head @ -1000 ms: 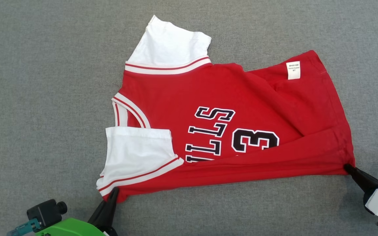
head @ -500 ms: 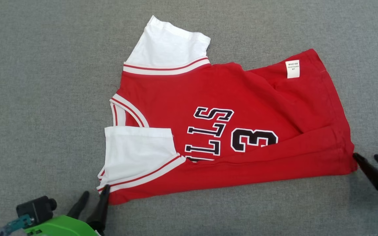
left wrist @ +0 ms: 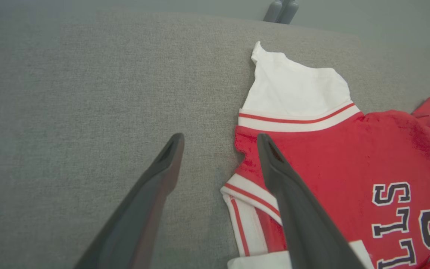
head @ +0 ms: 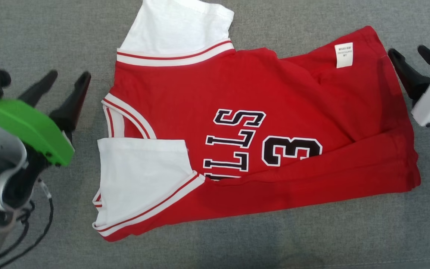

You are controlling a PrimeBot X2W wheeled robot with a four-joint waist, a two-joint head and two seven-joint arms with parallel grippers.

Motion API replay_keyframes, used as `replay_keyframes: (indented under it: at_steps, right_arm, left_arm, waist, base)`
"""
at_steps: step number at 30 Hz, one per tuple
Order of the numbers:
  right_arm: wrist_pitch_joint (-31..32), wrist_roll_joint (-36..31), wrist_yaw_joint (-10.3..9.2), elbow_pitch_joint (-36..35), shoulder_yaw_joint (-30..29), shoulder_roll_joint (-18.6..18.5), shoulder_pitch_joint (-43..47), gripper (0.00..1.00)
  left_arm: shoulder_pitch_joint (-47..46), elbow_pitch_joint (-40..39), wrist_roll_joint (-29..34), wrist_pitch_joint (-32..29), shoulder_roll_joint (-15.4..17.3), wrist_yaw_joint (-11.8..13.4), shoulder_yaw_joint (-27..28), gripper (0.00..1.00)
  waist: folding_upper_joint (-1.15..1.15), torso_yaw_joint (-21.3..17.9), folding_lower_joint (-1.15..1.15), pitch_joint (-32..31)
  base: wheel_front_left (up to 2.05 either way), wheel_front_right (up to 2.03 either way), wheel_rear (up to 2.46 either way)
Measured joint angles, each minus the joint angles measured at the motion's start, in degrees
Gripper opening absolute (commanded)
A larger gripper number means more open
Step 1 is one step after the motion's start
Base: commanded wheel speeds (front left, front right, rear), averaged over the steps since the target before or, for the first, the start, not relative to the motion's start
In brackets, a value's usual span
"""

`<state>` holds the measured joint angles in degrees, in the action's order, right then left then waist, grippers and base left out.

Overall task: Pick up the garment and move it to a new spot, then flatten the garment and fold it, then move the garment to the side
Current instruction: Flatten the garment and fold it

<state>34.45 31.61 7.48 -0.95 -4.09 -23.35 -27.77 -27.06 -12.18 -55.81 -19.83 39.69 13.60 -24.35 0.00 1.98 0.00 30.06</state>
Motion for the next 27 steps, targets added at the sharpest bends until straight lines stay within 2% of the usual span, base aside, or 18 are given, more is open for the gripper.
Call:
replay_keyframes:
  at_steps: [4, 8, 14, 17, 18, 19, 21, 24, 25, 26, 27]
  right_arm:
    - [-0.5, -1.1, 0.0, 6.5, 6.6, 1.5, -7.8, 1.0]
    - [-1.9, -1.3, 0.0, 10.7, 10.4, 1.5, -12.1, 1.0]
    - [-3.8, -0.8, 0.01, 15.5, 14.6, 0.9, -17.3, 1.0]
    - [-3.8, 0.7, -0.01, 16.5, 17.1, 0.6, -19.4, 1.0]
    - [-3.8, 1.2, -0.01, 16.8, 17.9, 0.5, -19.9, 0.97]
    - [-3.8, 1.7, -0.02, 17.0, 18.9, 0.5, -20.5, 0.87]
    - [-3.3, 3.1, -0.14, 17.2, 20.9, 0.5, -21.4, 0.76]
    - [-2.1, 5.8, -0.21, 16.5, 23.6, 0.4, -22.6, 0.76]
    - [-1.7, 6.9, -0.21, 16.2, 24.3, 0.3, -22.9, 0.76]
    - [-1.3, 7.9, -0.2, 15.7, 25.0, 0.0, -23.1, 0.75]
    - [-0.9, 8.8, -0.2, 15.1, 25.7, -0.4, -23.1, 0.69]
  left_arm:
    - [-12.6, 7.5, -1.6, -5.7, -2.9, -3.6, -1.9, 1.0]
    - [-21.7, 15.1, -1.6, -9.2, -5.3, -5.9, -3.6, 1.0]
    - [-30.1, 23.2, -0.6, -12.0, -7.4, -9.9, -6.2, 1.0]
    - [-32.4, 26.9, -1.5, -13.1, -8.9, -12.8, -6.9, 1.0]
    - [-32.9, 28.1, -1.5, -13.7, -8.9, -14.0, -7.4, 1.0]
    - [-33.4, 29.4, -1.5, -14.1, -8.5, -15.1, -7.8, 1.0]
    - [-34.4, 31.8, -1.6, -15.1, -7.8, -16.9, -8.1, 1.0]
    - [-35.5, 33.9, -4.2, -17.2, -7.6, -18.8, -8.0, 0.99]
    - [-35.8, 34.2, -4.8, -18.3, -7.4, -19.3, -8.2, 0.94]
    - [-36.1, 34.5, -5.6, -18.5, -7.3, -19.7, -8.0, 0.91]
    - [-36.4, 34.7, -6.3, -19.0, -7.2, -19.9, -7.9, 0.89]
  waist:
    - [0.0, -0.4, 0.0, 2.5]
    - [0.0, -1.1, 0.01, 4.1]
    - [0.0, -2.1, 0.0, 5.7]
    - [0.0, -2.6, 0.0, 6.4]
    - [0.0, -2.9, 0.0, 6.6]
    - [0.0, -3.2, 0.0, 6.7]
    - [0.0, -4.0, 0.0, 7.0]
    - [0.0, -5.4, 0.0, 7.4]
    - [0.0, -5.9, 0.0, 7.6]
    - [0.0, -6.4, 0.0, 7.8]
    - [0.0, -6.9, 0.0, 7.9]
  base:
    - [0.0, 0.0, 0.0]
    - [0.0, 0.0, 0.0]
    - [0.0, 0.0, 0.0]
    - [0.0, 0.0, 0.0]
    - [0.0, 0.0, 0.0]
    - [0.0, 0.0, 0.0]
    - [0.0, 0.0, 0.0]
    - [0.0, 0.0, 0.0]
    - [0.0, 0.0, 0.0]
    - [0.0, 0.0, 0.0]
    - [0.0, 0.0, 0.0]
